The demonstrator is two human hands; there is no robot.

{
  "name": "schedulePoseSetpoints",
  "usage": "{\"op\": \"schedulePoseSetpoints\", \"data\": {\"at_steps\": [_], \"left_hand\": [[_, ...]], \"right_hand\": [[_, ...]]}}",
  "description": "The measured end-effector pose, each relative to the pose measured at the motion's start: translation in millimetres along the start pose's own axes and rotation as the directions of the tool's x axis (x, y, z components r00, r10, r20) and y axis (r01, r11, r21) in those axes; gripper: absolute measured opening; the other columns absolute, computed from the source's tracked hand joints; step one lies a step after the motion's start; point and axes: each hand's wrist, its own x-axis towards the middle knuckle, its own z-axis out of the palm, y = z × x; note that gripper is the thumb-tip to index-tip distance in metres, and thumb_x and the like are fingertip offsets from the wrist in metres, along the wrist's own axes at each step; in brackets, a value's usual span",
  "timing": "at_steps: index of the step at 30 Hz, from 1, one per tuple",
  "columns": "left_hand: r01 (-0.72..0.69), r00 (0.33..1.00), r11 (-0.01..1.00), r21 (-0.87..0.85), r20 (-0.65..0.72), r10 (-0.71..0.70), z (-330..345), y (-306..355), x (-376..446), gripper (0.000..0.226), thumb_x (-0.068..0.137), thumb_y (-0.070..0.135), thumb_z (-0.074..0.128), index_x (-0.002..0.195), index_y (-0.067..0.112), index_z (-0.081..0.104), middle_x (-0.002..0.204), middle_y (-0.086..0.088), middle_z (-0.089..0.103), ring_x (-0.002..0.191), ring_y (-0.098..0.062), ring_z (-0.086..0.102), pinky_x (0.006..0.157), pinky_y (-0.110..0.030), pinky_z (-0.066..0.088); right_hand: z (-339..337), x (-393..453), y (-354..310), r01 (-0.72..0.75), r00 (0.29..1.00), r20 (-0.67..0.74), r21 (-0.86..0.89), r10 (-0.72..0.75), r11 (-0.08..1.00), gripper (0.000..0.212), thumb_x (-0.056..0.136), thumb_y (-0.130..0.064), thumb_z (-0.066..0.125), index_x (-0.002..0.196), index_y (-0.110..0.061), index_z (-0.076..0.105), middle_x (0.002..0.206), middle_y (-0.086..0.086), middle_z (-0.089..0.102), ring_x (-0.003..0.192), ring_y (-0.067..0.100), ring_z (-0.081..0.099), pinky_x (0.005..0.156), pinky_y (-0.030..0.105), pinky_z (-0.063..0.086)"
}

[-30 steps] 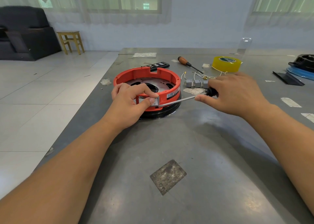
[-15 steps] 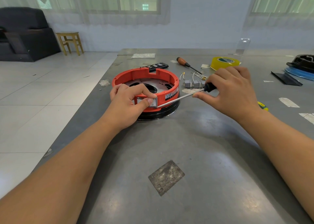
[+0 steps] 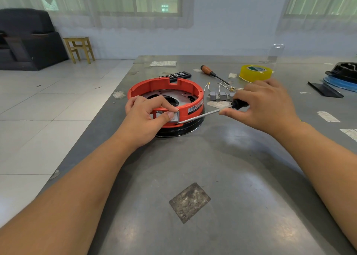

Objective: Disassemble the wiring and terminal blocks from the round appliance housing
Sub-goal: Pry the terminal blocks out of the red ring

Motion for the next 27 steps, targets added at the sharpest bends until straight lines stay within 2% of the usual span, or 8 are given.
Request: {"op": "schedulePoseSetpoints", "data": {"at_steps": [2, 5, 7, 9, 11, 18, 24, 27], "left_hand": [[-0.007, 1.0, 1.0, -0.015, -0.006, 0.007, 0.0, -0.5, -0.3, 0.026, 0.099, 0.034, 0.068, 0.094, 0.059, 0.061, 0.114, 0.002, 0.052, 0.131, -0.025, 0.029, 0.11, -0.036, 0.019], [-0.016, 1.0, 1.0, -0.022, -0.02, 0.016, 0.0, -1.9, 0.0, 0.026, 0.099, 0.034, 0.068, 0.096, 0.059, 0.062, 0.114, -0.001, 0.055, 0.13, -0.026, 0.032, 0.111, -0.035, 0.019], [-0.035, 0.999, 0.999, -0.023, -0.034, 0.034, -0.1, -2.4, -0.1, 0.027, 0.098, 0.033, 0.069, 0.096, 0.059, 0.062, 0.11, 0.005, 0.056, 0.127, -0.022, 0.032, 0.116, -0.04, 0.021], [-0.073, 0.996, 0.997, -0.023, -0.045, 0.072, -0.5, -2.4, -0.4, 0.029, 0.099, 0.031, 0.07, 0.095, 0.059, 0.061, 0.103, 0.019, 0.054, 0.116, -0.01, 0.031, 0.121, -0.048, 0.019], [-0.081, 0.996, 0.997, -0.021, -0.047, 0.08, -1.0, -2.3, -0.4, 0.029, 0.099, 0.03, 0.07, 0.095, 0.058, 0.061, 0.103, 0.023, 0.053, 0.111, -0.005, 0.029, 0.122, -0.052, 0.018], [-0.023, 0.999, 1.0, -0.021, -0.028, 0.023, -1.6, 1.8, -1.1, 0.025, 0.099, 0.034, 0.069, 0.098, 0.058, 0.061, 0.12, 0.006, 0.057, 0.126, -0.018, 0.031, 0.122, -0.056, 0.02], [-0.019, 0.999, 1.0, -0.024, -0.027, 0.018, -1.2, 3.3, -1.3, 0.024, 0.098, 0.033, 0.07, 0.098, 0.056, 0.062, 0.123, 0.007, 0.059, 0.132, -0.023, 0.033, 0.121, -0.056, 0.022], [-0.005, 1.0, 1.0, -0.025, -0.022, 0.004, -1.0, 3.3, -0.6, 0.024, 0.098, 0.033, 0.07, 0.099, 0.056, 0.062, 0.125, 0.007, 0.057, 0.135, -0.025, 0.032, 0.122, -0.056, 0.023]], "right_hand": [[-2.5, 4.2, 1.4, -0.001, 0.991, 0.13, -0.01, 0.002, 1.0, 0.079, 0.081, -0.093, 0.021, 0.079, -0.031, 0.07, 0.068, -0.008, 0.061, 0.068, 0.019, 0.056, 0.064, 0.03, 0.035], [-3.5, 7.8, 5.3, -0.011, 0.974, 0.226, 0.014, 0.008, 1.0, 0.084, 0.072, -0.1, 0.012, 0.07, -0.033, 0.062, 0.058, -0.012, 0.055, 0.058, 0.011, 0.052, 0.052, 0.021, 0.027], [-2.8, 8.3, 8.4, -0.018, 0.959, 0.284, 0.04, 0.006, 0.999, 0.083, 0.067, -0.104, 0.011, 0.068, -0.037, 0.06, 0.058, -0.014, 0.056, 0.058, 0.005, 0.051, 0.049, 0.02, 0.03], [-2.4, 10.1, 11.3, -0.024, 0.944, 0.33, 0.079, -0.003, 0.997, 0.082, 0.063, -0.106, 0.011, 0.068, -0.041, 0.061, 0.06, -0.015, 0.058, 0.062, 0.004, 0.053, 0.05, 0.02, 0.032], [-3.3, 12.4, 14.1, -0.04, 0.932, 0.363, 0.106, -0.001, 0.994, 0.081, 0.061, -0.107, 0.015, 0.07, -0.043, 0.063, 0.063, -0.015, 0.061, 0.065, 0.005, 0.056, 0.051, 0.021, 0.035], [-11.7, 15.1, 31.9, -0.089, 0.931, 0.361, 0.098, 0.048, 0.991, 0.08, 0.059, -0.107, 0.023, 0.076, -0.042, 0.068, 0.066, -0.013, 0.063, 0.07, 0.008, 0.057, 0.055, 0.023, 0.04], [-9.3, 11.2, 32.0, -0.098, 0.937, 0.344, 0.089, 0.062, 0.991, 0.081, 0.059, -0.106, 0.023, 0.078, -0.042, 0.068, 0.071, -0.012, 0.064, 0.075, 0.013, 0.058, 0.057, 0.025, 0.044], [-9.7, 9.1, 32.6, -0.127, 0.944, 0.322, 0.138, 0.076, 0.982, 0.082, 0.063, -0.105, 0.024, 0.077, -0.038, 0.068, 0.069, -0.01, 0.064, 0.073, 0.013, 0.057, 0.058, 0.026, 0.044]]}}
